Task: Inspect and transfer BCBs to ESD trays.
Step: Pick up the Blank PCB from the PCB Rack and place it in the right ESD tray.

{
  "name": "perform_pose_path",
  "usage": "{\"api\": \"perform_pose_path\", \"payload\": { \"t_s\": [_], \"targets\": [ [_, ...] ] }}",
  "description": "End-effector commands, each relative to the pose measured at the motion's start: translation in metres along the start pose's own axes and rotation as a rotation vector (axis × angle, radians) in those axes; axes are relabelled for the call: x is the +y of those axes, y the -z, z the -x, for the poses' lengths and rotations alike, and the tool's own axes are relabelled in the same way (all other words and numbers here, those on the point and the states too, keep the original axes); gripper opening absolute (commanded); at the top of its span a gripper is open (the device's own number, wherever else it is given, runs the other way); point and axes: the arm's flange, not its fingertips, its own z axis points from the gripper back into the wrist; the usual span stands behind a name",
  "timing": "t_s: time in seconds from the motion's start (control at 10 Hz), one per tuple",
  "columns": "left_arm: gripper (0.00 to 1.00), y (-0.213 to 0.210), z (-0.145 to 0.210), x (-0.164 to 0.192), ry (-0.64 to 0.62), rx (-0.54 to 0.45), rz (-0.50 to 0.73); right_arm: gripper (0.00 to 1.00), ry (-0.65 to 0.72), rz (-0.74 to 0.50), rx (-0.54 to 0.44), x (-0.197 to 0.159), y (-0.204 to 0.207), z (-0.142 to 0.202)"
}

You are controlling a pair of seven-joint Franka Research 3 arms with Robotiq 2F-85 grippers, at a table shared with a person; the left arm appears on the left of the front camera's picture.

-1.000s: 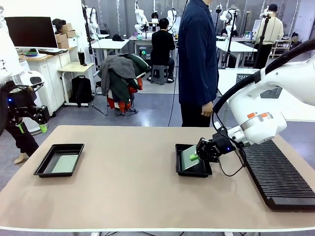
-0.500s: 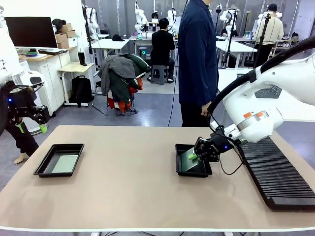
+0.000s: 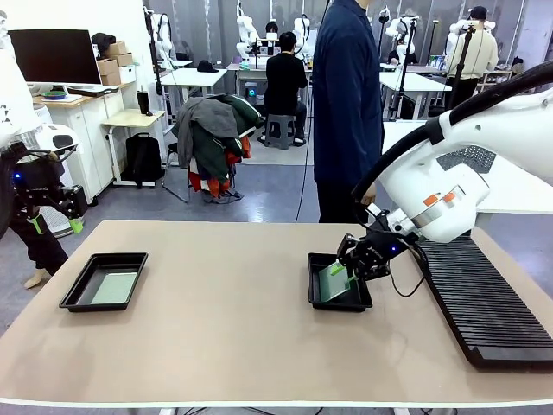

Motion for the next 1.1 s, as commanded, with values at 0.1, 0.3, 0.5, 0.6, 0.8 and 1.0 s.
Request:
{"api": "perform_pose_path", "payload": {
  "t_s": [0.1, 0.3, 0.5, 0.6, 0.8, 1.0],
  "targets": [
    [0.73, 0.002, 0.002, 0.000, -0.001, -0.005, -0.003, 0.45, 0.013, 0.162, -0.017, 0.027, -0.009, 0.000],
    [0.73, 0.002, 0.002, 0.000, -0.001, -0.005, -0.003, 0.52, 0.028, 0.283, -0.011, 0.035, -0.014, -0.001],
    [0.73, 0.002, 0.002, 0.000, -0.001, -0.005, -0.003, 0.65, 0.034, 0.375, -0.014, 0.045, -0.023, 0.000],
    [0.73, 0.002, 0.002, 0.000, -0.001, -0.005, -0.003, 0.81, 0.042, 0.427, -0.015, 0.048, -0.029, 0.001],
    [0.73, 0.002, 0.002, 0.000, -0.001, -0.005, -0.003, 1.00, 0.049, 0.489, -0.001, 0.051, -0.036, 0.001],
    [0.73, 0.002, 0.002, 0.000, -0.001, -0.005, -0.003, 1.00, 0.046, 0.527, 0.004, 0.048, -0.043, -0.001]
  ]
}}
